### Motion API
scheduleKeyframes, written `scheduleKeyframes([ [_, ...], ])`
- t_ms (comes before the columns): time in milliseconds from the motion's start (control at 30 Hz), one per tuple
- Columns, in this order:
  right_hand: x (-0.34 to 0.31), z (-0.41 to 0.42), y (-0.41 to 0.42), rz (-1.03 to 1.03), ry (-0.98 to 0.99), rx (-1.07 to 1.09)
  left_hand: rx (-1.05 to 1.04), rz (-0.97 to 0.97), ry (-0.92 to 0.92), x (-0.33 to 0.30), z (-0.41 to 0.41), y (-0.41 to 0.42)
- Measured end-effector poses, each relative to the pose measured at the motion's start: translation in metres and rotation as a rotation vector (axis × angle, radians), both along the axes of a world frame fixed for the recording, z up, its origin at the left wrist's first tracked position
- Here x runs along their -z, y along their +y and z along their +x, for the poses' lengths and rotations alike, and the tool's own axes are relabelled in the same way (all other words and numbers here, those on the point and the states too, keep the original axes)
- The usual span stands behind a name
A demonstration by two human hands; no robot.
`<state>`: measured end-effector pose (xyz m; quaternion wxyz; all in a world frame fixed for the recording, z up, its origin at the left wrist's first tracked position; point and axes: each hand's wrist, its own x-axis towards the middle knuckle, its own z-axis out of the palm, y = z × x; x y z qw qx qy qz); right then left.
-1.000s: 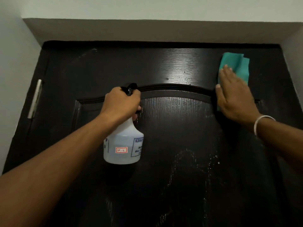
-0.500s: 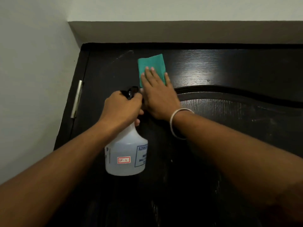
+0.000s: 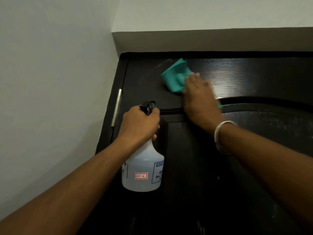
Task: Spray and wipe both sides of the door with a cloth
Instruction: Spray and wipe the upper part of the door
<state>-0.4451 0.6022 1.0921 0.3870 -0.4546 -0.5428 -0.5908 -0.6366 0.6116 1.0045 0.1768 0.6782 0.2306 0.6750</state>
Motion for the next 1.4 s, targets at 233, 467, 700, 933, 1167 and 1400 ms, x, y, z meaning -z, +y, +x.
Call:
scheduleKeyframes([
  [233, -0.018, -0.037, 0.017, -0.18, -0.419, 0.058, -0.07, 0.018, -0.038, 0.0, -0.014, 0.003],
  [467, -0.055, 0.018, -0.015, 0.121, 0.111, 0.099, -0.106, 0.003, -0.079, -0.001, -0.033, 0.005],
  [700, -0.033, -0.116, 0.047, -0.255, -0.316, 0.023, -0.163, -0.016, -0.119, -0.002, -0.043, -0.002],
  [933, -0.07, -0.048, 0.001, 0.006, -0.135, 0.11, -0.116, -0.073, -0.049, 0.009, -0.041, -0.002],
  [1167, -0.061, -0.098, 0.029, -0.006, -0.085, -0.101, -0.143, -0.092, -0.025, 0.017, -0.048, 0.005],
  [1400, -0.036, -0.114, 0.031, -0.201, -0.31, -0.024, -0.264, -0.046, -0.04, 0.021, -0.039, 0.0],
])
